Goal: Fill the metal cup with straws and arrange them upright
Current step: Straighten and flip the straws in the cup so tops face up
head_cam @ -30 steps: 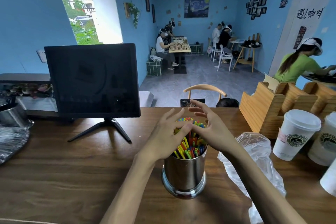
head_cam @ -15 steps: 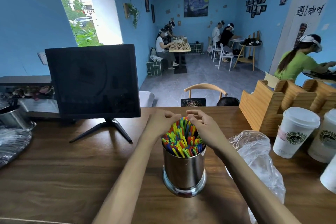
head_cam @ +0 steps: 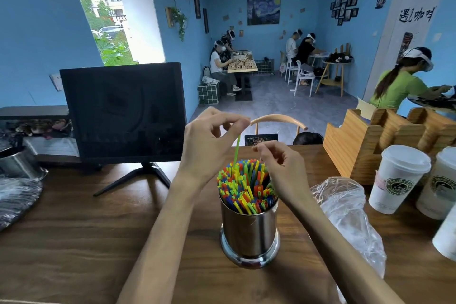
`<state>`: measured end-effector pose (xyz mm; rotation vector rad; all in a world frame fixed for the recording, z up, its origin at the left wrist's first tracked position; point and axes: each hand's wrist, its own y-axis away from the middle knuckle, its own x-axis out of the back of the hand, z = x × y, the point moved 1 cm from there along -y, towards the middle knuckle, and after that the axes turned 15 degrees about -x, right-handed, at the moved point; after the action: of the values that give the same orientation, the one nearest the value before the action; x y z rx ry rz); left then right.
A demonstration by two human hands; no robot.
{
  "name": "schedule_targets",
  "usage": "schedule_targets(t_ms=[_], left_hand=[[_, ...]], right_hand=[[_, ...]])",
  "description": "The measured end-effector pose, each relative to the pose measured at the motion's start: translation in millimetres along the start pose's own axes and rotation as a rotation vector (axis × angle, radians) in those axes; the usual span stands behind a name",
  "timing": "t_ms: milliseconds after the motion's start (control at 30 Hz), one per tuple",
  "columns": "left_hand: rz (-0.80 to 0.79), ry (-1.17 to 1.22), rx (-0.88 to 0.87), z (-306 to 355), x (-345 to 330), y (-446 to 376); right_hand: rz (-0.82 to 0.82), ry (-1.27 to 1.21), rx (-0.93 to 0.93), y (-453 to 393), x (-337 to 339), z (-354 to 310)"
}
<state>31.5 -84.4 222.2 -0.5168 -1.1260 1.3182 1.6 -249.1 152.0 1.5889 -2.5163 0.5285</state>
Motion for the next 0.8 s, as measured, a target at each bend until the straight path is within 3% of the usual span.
schedule_targets(t_ms=[67, 167, 267, 567, 633, 800], left_hand=[[0.014, 0.106, -0.126, 30.6, 9.6, 0.6], [-0.100, 0.210, -0.149, 54.8, 12.8, 13.1], [-0.256, 0.148, -0.124, 54.4, 8.7, 34.3], [-0.604, 0.027, 0.048, 20.4, 6.8, 55.4], [-0.572, -0.004, 0.083, 10.8, 8.3, 56.8], [-0.295, -0.028, 0.166, -14.3, 2.9, 54.1]], right_hand=[[-0.215, -0.252, -0.086, 10.0, 1.1, -18.8], [-0.557, -0.664, -0.357, 11.7, 3.2, -40.9], [-0.617, -0.978, -0.499, -5.4, 13.0, -47.7], [-0.302, -0.376, -0.024, -30.8, 30.1, -49.8], [-0.238, -0.288, 0.053, -30.9, 28.8, -45.4], [-0.126, -0.138, 0.187, -28.3, 20.1, -30.2]])
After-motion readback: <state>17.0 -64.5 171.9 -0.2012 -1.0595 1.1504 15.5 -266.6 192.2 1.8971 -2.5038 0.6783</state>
